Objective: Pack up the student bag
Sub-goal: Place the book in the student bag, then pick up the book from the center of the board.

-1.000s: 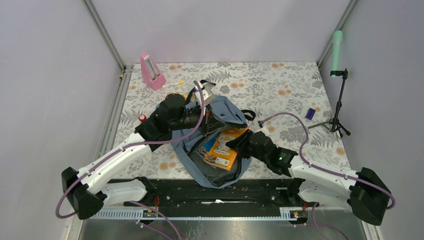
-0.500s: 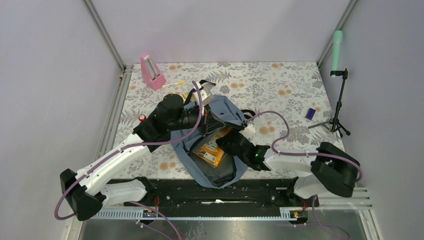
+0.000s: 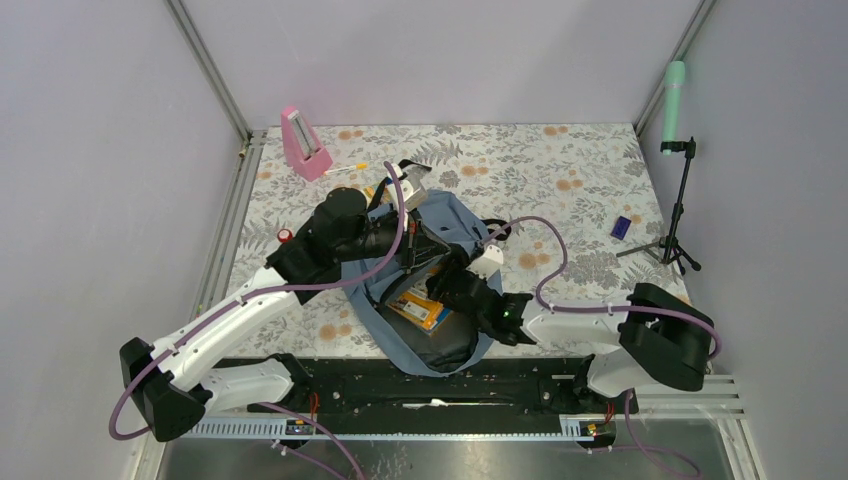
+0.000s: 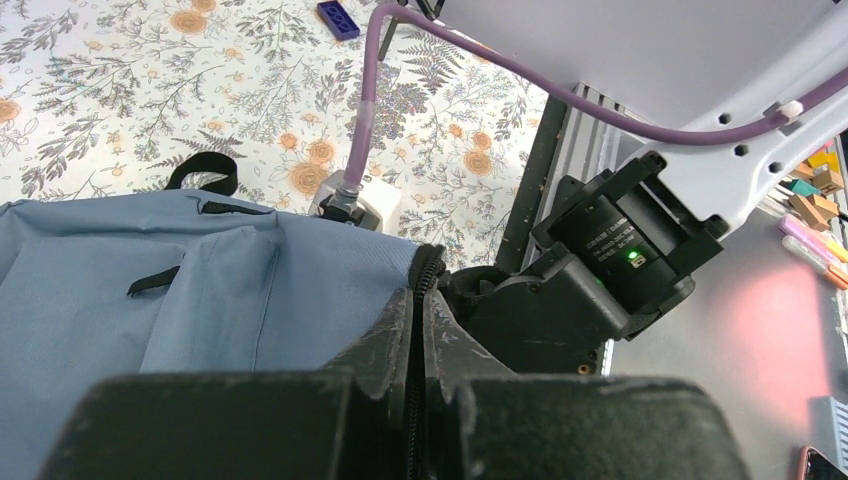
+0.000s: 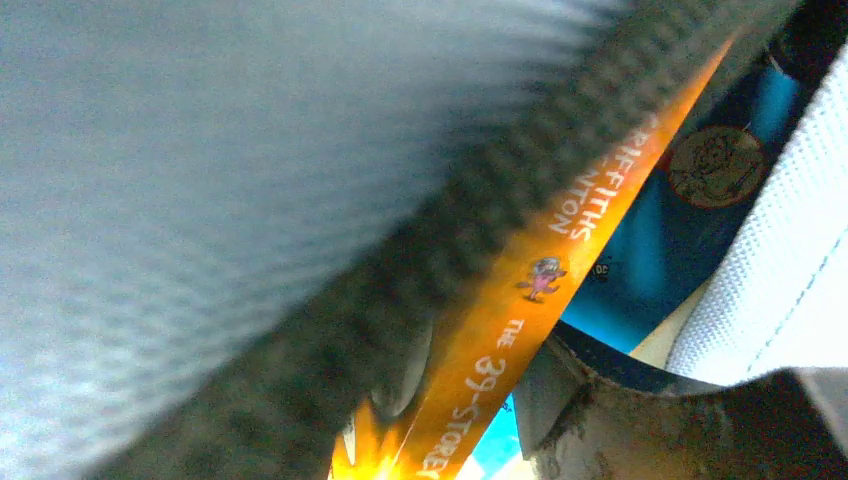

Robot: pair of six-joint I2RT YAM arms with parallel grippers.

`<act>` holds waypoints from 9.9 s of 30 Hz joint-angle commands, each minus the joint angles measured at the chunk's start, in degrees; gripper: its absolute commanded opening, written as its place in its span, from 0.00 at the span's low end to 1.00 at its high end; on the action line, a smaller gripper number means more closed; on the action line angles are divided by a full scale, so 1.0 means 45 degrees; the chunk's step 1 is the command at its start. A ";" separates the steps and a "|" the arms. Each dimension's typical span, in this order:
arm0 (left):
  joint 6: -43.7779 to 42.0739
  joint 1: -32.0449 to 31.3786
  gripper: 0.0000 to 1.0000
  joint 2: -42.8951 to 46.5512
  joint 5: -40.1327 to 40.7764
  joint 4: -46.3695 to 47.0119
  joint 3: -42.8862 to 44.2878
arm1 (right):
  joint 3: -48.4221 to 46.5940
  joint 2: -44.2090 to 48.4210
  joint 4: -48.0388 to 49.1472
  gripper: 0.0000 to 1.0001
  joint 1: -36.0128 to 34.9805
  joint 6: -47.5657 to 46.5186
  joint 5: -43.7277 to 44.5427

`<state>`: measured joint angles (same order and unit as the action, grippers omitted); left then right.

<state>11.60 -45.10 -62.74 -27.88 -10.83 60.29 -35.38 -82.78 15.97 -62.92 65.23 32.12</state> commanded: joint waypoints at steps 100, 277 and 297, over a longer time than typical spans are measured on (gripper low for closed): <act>0.7132 0.2934 0.88 0.0312 0.6446 0.3417 -0.6670 | -0.0251 0.8910 -0.6610 0.00 0.4576 -1.3535 -0.2933; 0.6549 0.7896 0.00 -0.7113 -0.0808 0.2728 -0.0221 | -0.1092 1.0134 -0.8492 0.00 0.4593 -1.3098 -0.1864; 0.3659 0.7992 0.00 0.1186 0.1142 0.1388 -0.1482 | -0.2109 0.9821 -0.8806 0.00 0.4589 -1.2958 -0.1511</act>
<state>32.71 -9.28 -63.77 -24.62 -5.67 53.08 -40.91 -38.30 -25.08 -42.41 6.48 23.11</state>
